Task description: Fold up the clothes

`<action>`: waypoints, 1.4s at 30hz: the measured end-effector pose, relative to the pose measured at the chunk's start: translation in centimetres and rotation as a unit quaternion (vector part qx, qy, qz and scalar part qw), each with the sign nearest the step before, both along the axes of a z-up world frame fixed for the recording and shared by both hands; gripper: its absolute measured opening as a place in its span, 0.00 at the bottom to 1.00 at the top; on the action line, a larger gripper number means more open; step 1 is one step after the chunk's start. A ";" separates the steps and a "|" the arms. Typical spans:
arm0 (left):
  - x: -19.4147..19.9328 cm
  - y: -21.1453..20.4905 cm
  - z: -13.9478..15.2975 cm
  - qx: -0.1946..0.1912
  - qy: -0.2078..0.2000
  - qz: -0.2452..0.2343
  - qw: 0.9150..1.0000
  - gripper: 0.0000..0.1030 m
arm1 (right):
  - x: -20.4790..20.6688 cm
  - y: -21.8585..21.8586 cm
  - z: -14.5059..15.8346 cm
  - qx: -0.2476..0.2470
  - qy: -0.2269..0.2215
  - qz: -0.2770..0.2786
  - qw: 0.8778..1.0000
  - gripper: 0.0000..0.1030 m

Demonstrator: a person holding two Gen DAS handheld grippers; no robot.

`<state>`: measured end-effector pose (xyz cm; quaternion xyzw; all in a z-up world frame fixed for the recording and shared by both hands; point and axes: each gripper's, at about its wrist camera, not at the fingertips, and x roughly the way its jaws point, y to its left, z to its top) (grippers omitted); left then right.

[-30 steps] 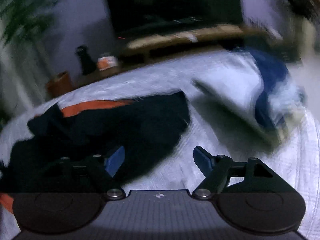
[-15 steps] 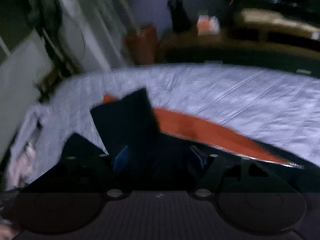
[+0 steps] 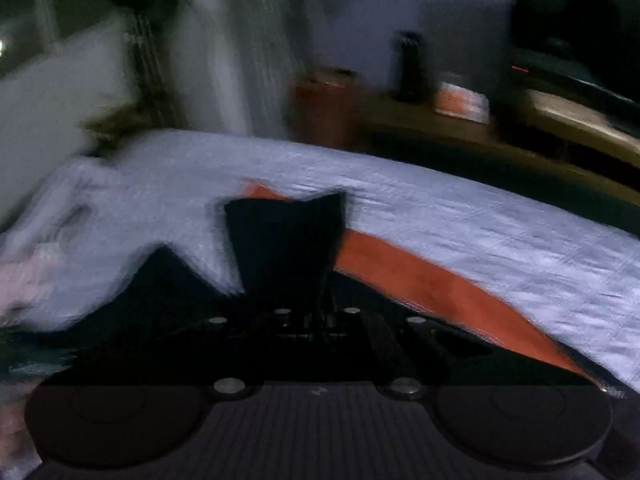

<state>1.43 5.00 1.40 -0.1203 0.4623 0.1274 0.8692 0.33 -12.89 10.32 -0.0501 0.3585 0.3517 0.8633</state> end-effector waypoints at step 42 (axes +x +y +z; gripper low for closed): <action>-0.2 6.0 0.5 -0.013 0.002 0.072 0.997 0.99 | 0.7 6.3 -6.8 0.059 0.203 0.017 0.977 0.87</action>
